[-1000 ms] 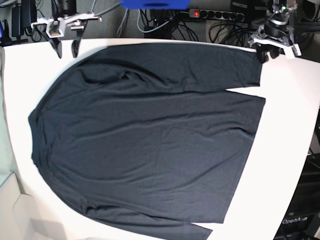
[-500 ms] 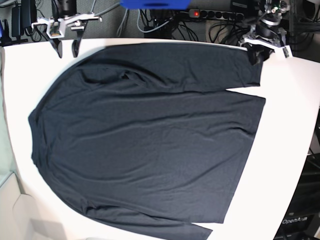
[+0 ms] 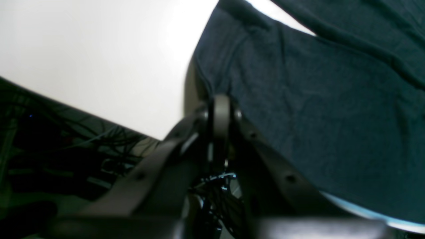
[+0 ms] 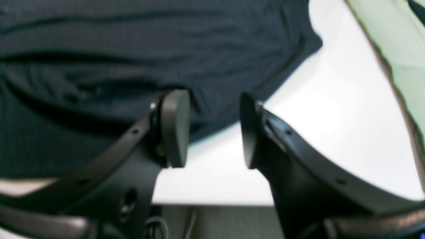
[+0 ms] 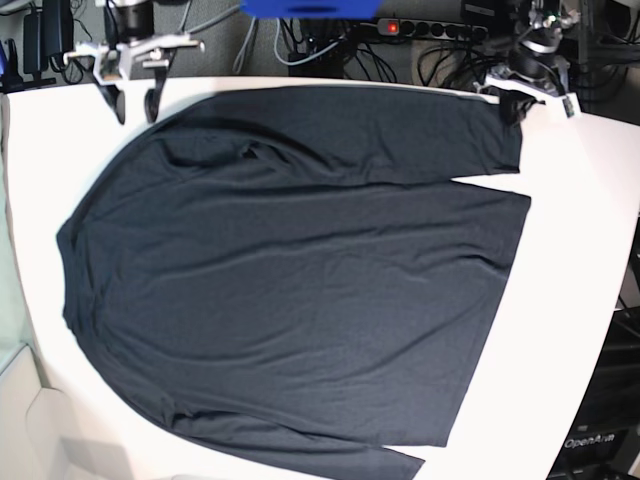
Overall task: Fold the T-shirt properly
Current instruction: 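Close both grippers on the hem corners of the shirt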
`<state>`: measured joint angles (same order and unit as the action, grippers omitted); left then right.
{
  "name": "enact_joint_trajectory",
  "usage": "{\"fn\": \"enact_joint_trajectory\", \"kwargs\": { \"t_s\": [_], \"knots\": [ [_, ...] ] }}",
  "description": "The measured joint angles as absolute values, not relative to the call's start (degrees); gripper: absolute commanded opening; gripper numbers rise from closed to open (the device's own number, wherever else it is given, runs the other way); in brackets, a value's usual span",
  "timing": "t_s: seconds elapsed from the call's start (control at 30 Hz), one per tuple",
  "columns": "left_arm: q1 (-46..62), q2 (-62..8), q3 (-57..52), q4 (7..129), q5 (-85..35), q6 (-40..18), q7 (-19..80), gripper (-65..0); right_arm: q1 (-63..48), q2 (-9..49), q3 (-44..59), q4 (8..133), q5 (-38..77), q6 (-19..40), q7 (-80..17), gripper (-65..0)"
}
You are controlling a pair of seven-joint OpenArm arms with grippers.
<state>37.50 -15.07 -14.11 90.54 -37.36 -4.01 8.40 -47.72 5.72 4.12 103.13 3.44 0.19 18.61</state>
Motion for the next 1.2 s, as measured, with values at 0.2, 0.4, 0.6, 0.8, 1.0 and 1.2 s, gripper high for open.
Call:
{"fn": "enact_joint_trajectory", "kwargs": {
  "t_s": [0.2,0.4,0.6,0.8,1.0,1.2],
  "knots": [
    [37.26,-15.05,-14.0,91.79,-37.39,-3.2,9.87,-65.0,-45.82,5.67,4.23,103.28,3.46,0.19,13.26,-37.9],
    [37.26,-15.05,-13.98,91.79,-37.15,-3.18,9.91,-65.0,-43.33,4.51,4.23,103.35,8.29,0.21,7.42,-35.0],
    [37.39,-15.09,-13.91,91.79,-36.95,-3.2,9.85,-65.0,-41.95,4.69,4.34,103.33,23.33,0.21,6.85,-28.6],
    [37.41,-15.57,-13.76,91.79,-36.97,-3.25,9.98,-65.0,-41.74,4.58,4.38,103.13,35.11,0.19,6.83,-28.5],
    [37.39,-16.4,-14.0,91.79,-37.17,-3.2,10.11,-65.0,-41.41,4.58,4.45,100.49,43.94,0.16,7.2,-28.6],
    [37.41,-16.34,-14.02,91.79,-37.17,-3.18,10.09,-65.0,-39.55,4.62,4.08,95.98,46.98,-0.03,7.09,-28.7]
  ]
}}
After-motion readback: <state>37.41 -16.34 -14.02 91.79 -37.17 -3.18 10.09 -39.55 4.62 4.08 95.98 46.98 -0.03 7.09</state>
